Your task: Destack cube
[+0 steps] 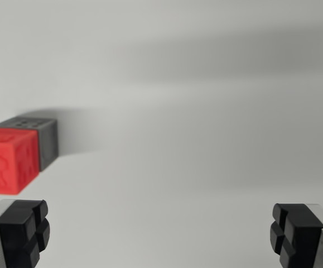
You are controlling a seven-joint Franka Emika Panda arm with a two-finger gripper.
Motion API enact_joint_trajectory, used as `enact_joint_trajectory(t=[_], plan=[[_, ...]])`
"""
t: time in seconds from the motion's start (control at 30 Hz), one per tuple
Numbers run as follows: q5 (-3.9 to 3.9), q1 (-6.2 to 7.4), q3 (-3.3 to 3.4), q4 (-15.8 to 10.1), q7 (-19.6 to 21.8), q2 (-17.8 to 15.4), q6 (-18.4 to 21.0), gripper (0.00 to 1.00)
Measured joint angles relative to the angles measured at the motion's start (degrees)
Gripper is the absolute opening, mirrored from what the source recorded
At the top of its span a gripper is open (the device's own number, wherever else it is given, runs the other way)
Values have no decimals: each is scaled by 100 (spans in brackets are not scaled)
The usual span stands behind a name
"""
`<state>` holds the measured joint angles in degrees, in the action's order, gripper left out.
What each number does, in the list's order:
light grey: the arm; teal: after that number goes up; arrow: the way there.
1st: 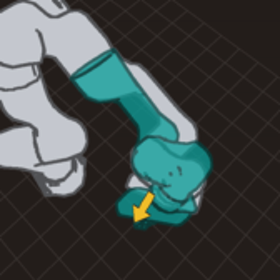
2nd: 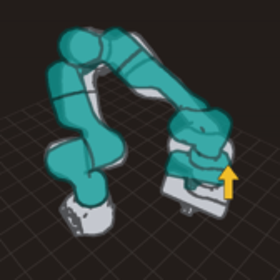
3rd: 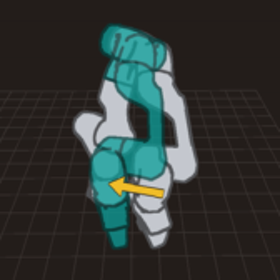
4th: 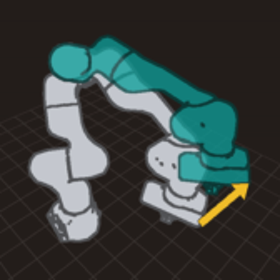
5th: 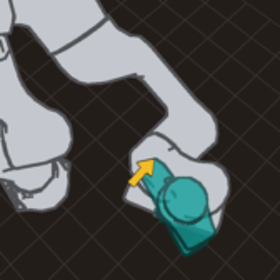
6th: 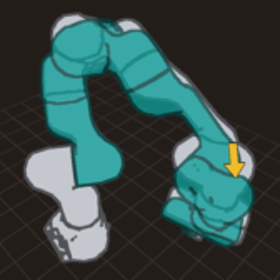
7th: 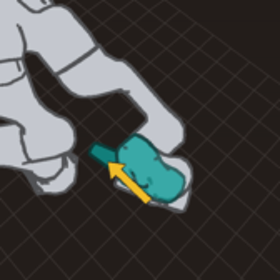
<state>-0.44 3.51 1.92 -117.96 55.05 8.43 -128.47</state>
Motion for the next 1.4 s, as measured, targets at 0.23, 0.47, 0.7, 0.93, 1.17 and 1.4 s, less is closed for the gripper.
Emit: enact_joint_trajectory(t=[0.23, 0.47, 0.7, 0.93, 1.17, 1.4], plan=[[10, 146, -43, -102, 210, 97, -174, 100], [20, 300, -84, -188, 420, 212, -343, 100], [29, 474, -121, -241, 651, 363, -527, 100], [37, 662, -159, -287, 892, 541, -716, 100], [41, 856, -181, -294, 1125, 734, -887, 100], [43, 1069, -197, -283, 1364, 954, -1061, 100]])
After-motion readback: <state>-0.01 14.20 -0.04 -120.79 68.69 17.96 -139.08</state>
